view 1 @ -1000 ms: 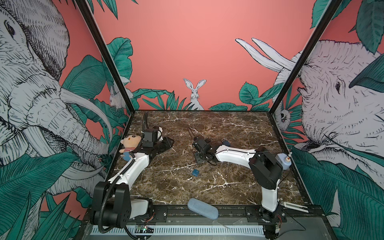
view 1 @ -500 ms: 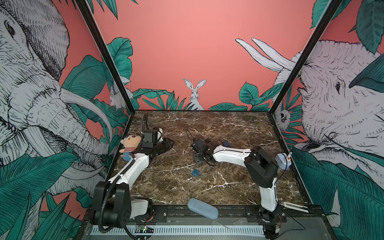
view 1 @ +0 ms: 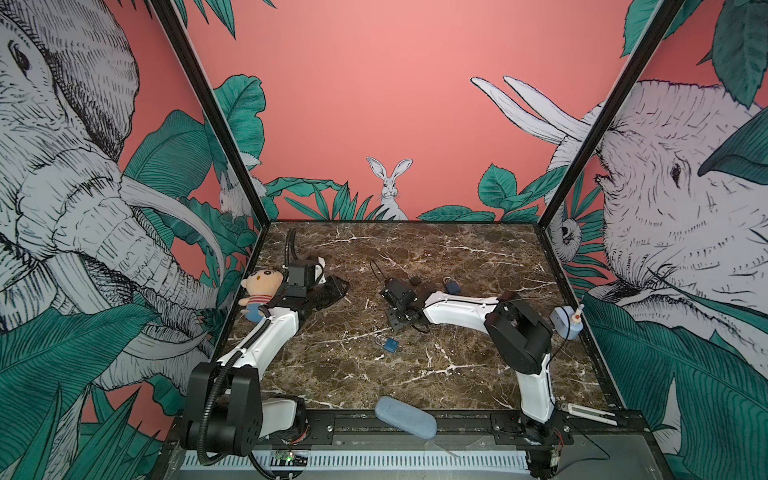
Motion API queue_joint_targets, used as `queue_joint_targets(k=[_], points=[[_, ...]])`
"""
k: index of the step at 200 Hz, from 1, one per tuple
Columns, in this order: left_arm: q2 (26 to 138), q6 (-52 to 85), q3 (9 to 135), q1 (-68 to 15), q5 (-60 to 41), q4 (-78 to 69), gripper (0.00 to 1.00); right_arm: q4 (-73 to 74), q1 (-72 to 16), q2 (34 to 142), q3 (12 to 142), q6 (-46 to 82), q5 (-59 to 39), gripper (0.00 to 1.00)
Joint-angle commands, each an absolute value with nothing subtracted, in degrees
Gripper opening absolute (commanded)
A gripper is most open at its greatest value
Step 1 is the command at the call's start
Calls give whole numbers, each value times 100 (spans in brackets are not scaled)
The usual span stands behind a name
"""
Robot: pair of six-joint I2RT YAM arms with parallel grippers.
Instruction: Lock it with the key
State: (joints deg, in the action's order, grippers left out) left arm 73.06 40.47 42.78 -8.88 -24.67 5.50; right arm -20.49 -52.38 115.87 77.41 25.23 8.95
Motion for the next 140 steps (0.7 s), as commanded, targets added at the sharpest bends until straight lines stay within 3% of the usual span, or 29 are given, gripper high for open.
queue_joint_targets(k=[1,60,107,140], points=[[7269,4093,4219,-861,-2514,413,30,-2085,-5273,11732,7790,2550,844,37],[7280,4117,4219,-861,-2538,404,30,-2117,-5275,11819,7818,2535,809,36],[7282,4087,4314,-857,-2641,484,31,-2026,-5273,11749,7747,2504,829,15],[7280,3977,4355,-861,-2853,501,30,-1980,-5270,11411,7653,2348,864,11]])
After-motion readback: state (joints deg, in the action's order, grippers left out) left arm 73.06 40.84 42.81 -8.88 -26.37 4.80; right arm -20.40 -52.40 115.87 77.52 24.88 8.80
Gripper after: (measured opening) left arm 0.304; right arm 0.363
